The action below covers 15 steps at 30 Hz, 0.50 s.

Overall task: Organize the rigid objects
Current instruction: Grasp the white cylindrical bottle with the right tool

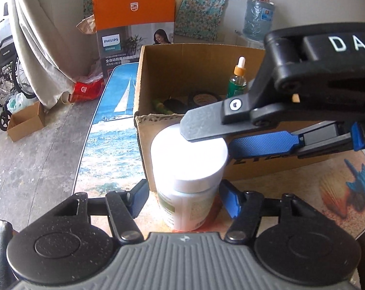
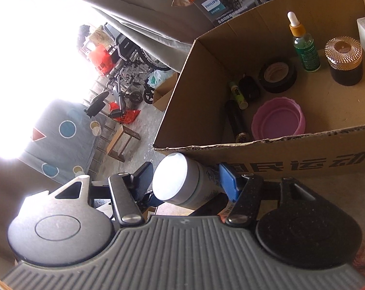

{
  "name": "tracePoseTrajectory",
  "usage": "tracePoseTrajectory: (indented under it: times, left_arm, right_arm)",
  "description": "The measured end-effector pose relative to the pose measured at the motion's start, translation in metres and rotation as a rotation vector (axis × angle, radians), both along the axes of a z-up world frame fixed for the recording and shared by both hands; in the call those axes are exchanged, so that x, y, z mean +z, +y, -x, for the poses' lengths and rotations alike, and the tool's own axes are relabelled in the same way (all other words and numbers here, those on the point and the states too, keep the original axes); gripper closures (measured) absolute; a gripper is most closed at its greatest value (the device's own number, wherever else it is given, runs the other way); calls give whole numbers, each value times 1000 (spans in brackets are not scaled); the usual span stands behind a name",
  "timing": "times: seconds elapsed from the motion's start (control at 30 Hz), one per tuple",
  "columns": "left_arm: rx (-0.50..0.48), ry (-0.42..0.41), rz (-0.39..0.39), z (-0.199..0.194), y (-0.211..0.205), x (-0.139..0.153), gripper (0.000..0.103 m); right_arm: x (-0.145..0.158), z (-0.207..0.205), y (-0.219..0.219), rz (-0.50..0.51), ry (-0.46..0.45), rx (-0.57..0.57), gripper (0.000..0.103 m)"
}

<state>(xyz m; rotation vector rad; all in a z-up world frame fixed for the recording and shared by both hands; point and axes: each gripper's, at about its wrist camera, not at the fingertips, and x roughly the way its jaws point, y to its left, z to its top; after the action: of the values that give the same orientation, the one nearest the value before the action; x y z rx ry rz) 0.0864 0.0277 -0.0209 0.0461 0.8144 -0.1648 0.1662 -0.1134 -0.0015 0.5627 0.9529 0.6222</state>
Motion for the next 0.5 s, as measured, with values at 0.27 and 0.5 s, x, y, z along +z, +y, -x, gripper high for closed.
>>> tracePoseTrajectory:
  times: [0.27,0.5]
  left_arm:
    - [-9,19,4,-1,-3,-3,48]
    - [-5,18,16,1,-3,-2,49]
  right_arm:
    - [-6,-5,4,0,20,11,52]
    - [-10,-3,6,-10,32,26,57]
